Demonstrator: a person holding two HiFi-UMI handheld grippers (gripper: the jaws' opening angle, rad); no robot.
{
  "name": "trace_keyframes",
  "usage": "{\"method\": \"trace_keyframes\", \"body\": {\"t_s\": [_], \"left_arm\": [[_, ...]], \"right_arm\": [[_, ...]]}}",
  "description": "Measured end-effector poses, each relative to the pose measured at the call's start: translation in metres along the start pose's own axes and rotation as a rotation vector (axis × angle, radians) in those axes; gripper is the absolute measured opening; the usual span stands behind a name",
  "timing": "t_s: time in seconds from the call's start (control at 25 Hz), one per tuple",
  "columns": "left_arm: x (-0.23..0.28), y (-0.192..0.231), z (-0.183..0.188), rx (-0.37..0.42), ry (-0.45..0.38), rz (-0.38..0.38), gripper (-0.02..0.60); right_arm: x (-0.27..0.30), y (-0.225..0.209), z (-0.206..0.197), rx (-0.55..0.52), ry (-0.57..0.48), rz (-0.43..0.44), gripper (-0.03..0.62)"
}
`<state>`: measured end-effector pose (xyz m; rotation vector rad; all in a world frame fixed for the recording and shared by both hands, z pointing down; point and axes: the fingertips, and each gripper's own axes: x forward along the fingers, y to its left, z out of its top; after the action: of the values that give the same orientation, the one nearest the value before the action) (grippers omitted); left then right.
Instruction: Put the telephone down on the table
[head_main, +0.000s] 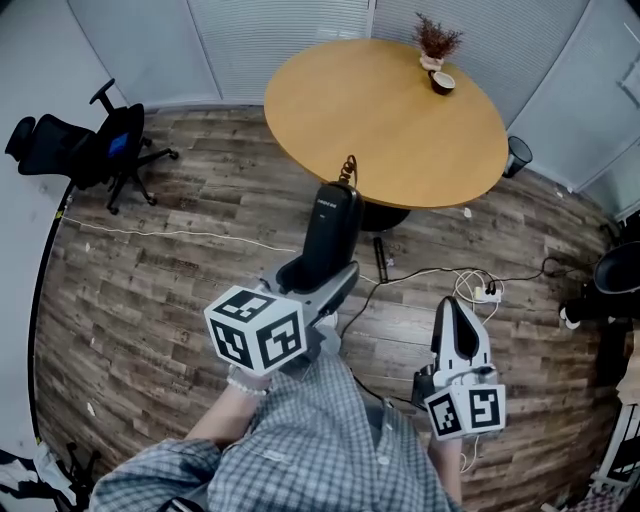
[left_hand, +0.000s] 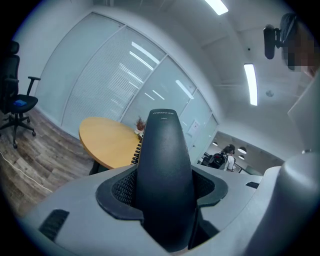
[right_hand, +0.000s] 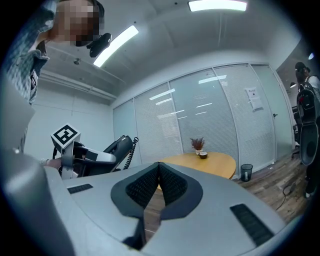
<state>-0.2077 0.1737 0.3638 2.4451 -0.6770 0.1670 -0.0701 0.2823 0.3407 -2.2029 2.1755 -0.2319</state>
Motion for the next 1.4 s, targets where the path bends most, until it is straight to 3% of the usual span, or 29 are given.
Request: {"method": "trace_keyframes", "body": {"t_s": [0.92,1.16,1.4], "left_arm": [[0.131,0.075,0.096,0.042,0.064,-0.104,0.276],[0.150,0.091,0.114,0.033,0.059,-0.138,0.276],[0.159,0.107,0.129,0.043,0.041,-0.125,0.276]], "right_arm": [[0.149,-0.041,0.035,-0.022,-0.021,-0.088,0.008],[0.179,-0.049,0.036,-0.025,-0.022,-0.105,0.008],[0.201,-0.050,0.040,-0.036,-0.024,-0.092,0.008]]}}
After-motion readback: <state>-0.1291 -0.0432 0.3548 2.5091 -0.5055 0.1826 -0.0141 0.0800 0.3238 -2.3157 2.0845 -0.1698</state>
